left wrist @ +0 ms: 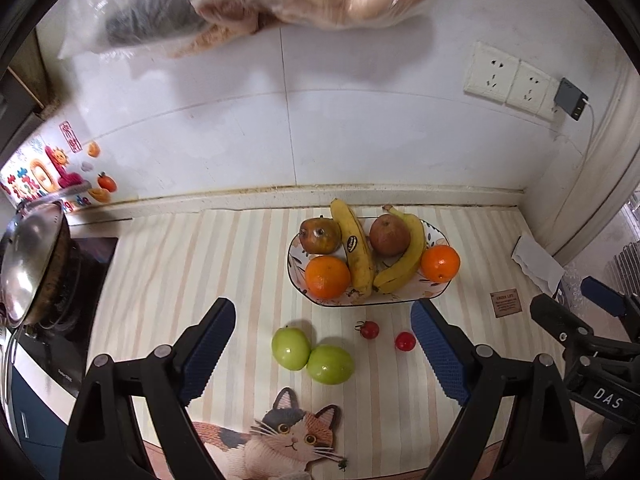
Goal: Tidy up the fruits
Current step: 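Withdraw both tools from the plate toward the green apples, then grasp a green apple with the right gripper while the left grasps the other green apple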
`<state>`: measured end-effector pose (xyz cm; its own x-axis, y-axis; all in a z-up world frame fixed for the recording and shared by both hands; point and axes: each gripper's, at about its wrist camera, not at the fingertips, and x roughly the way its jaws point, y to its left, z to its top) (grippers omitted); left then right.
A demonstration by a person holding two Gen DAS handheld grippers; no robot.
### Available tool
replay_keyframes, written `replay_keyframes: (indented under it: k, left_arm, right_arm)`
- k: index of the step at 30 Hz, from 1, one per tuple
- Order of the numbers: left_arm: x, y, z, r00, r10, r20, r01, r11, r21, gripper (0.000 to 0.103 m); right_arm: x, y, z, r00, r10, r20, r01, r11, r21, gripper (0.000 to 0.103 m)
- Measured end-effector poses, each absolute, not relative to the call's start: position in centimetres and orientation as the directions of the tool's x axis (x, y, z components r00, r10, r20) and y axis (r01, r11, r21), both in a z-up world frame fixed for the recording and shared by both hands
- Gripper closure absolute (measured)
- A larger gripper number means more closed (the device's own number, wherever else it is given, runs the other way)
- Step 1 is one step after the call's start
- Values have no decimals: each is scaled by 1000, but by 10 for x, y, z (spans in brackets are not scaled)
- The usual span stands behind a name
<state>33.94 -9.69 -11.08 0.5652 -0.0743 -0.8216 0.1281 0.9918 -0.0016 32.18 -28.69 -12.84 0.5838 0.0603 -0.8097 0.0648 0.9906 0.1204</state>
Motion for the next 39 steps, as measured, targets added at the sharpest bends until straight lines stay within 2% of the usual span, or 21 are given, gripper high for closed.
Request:
replay_keyframes:
  k: [5,9,17,23,26,30,32,39]
  left_arm:
    - [327,-96,-109,583,-66,-810,125,992,9,13]
    - [330,-81,-125,564,-22,-825,72,997,23,13]
    - [348,-24,-195,441,158,-884,-57,987,148,13]
    - [360,3,-239,339,200,-919,-79,980,185,13]
    - [364,10,-252,306,187,-933,-79,982,171,13]
    - [375,14,-269,244,106,-964,-78,993,89,13]
    - [381,13,-274,225,73,-972,-76,995,58,13]
    - [413,-8,-299,126,-38,-991,-47,998,-45,13]
  right_arm:
    - [307,-287,-119,599,95,-795,76,982,175,7]
    - [315,-278,-139,539,186,-821,51,966,253,7]
    - [353,-220,-248,330,373,-867,8,918,397,7]
    - [383,-156,-321,194,419,-887,-43,907,419,8]
    - [392,-132,-352,133,421,-897,-54,907,417,10]
    - [393,-116,-372,130,400,-907,-79,916,393,23]
    - [391,-115,-372,146,392,-908,-92,919,382,37]
    - [373,-135,-368,147,359,-922,-100,932,347,38]
